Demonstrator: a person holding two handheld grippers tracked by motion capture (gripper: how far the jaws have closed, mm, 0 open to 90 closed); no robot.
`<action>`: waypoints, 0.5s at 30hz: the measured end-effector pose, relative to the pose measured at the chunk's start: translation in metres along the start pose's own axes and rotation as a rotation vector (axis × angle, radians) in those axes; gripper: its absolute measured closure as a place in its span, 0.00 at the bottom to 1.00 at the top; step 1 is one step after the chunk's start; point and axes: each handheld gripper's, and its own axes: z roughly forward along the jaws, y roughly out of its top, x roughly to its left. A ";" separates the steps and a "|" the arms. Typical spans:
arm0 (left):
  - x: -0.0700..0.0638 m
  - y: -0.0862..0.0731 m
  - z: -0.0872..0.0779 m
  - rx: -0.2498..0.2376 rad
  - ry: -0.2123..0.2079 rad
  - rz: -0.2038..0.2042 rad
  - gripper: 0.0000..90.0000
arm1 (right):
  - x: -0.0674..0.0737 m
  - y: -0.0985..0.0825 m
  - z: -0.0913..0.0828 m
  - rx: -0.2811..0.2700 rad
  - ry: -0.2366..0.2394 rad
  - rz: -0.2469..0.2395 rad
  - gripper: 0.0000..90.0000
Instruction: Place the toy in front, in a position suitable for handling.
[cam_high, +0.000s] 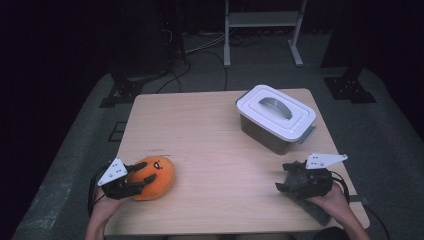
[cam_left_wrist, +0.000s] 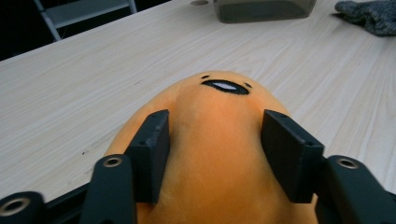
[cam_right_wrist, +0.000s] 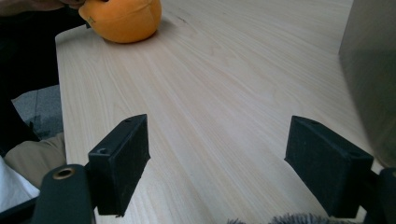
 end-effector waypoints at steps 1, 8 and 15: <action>0.000 0.000 0.000 -0.001 0.000 -0.001 0.50 | 0.000 -0.001 0.001 0.000 0.003 -0.003 0.22; 0.001 0.000 0.001 0.016 0.006 0.005 0.63 | 0.002 -0.003 0.004 -0.009 0.003 -0.006 0.23; 0.001 0.002 0.002 0.025 0.010 0.016 0.72 | 0.000 -0.009 0.003 -0.012 0.004 0.011 0.22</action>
